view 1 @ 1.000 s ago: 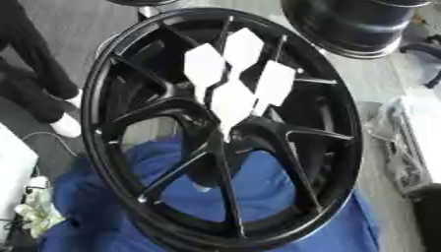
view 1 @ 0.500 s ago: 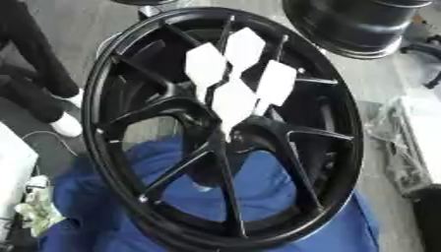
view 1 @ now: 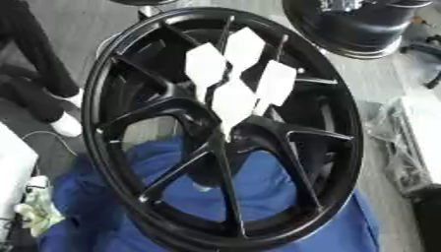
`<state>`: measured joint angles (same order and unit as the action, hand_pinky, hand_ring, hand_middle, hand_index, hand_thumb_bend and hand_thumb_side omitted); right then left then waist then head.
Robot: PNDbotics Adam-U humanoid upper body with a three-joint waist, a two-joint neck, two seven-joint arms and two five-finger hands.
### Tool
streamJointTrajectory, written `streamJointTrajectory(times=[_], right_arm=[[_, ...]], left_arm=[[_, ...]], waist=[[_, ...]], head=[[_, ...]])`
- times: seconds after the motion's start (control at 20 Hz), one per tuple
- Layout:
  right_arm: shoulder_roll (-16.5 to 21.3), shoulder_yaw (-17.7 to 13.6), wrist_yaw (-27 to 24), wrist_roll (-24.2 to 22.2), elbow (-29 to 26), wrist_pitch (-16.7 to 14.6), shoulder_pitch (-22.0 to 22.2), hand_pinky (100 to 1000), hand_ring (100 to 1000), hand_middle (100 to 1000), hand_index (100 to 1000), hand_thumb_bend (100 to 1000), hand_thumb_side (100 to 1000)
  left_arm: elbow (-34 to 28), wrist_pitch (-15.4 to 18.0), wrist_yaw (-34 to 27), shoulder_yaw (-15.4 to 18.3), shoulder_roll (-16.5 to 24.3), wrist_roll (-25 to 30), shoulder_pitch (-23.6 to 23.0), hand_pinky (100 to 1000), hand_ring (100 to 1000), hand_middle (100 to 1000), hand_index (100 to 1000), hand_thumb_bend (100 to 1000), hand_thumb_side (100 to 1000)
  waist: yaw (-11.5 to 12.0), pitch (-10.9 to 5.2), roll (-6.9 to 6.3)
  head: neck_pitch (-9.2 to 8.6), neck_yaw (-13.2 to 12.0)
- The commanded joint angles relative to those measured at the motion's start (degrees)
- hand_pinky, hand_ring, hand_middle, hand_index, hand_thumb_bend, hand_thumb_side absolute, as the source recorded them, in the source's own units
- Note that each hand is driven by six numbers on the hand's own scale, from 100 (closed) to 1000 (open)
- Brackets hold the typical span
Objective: Pull the pin out of the wheel hub.
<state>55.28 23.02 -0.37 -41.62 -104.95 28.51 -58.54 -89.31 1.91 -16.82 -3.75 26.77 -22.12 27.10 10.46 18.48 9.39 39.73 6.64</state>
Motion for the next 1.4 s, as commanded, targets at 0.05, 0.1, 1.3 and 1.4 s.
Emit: streamJointTrajectory(times=[0.05, 0.1, 1.3, 1.4], right_arm=[[-0.07, 0.17, 0.12, -0.70, -0.26, 3.21, -1.47, 805, 789, 778, 849, 256, 688], [-0.41, 0.41, 0.21, -0.23, -0.09, 3.47, -1.69, 806, 789, 778, 849, 258, 686], [-0.68, 5.83, 4.22, -1.60, 0.24, 6.24, -0.20, 818, 799, 749, 831, 501, 484], [-0.49, 6.52, 5.10, -2.73, -0.04, 6.31, -0.40, 820, 802, 748, 831, 513, 511]], left_arm=[[-0.75, 0.04, 0.03, -0.03, 1.65, 0.33, 0.51, 633, 699, 666, 700, 162, 878], [-0.74, 0.04, 0.03, -0.02, 1.64, 0.35, 0.50, 633, 699, 666, 700, 162, 877], [-0.52, -0.22, 0.00, -0.59, 1.61, 1.14, 0.54, 632, 699, 660, 695, 160, 879], [-0.48, -0.24, 0.02, -0.61, 1.67, 1.17, 0.47, 632, 699, 658, 693, 160, 879]], waist=[[0.07, -1.66, -0.56], [0.09, -1.66, -0.57], [0.12, -1.74, -0.51], [0.08, -1.81, -0.46]], head=[[-0.03, 0.13], [-0.05, 0.13], [0.21, -0.03], [0.41, -0.04]])
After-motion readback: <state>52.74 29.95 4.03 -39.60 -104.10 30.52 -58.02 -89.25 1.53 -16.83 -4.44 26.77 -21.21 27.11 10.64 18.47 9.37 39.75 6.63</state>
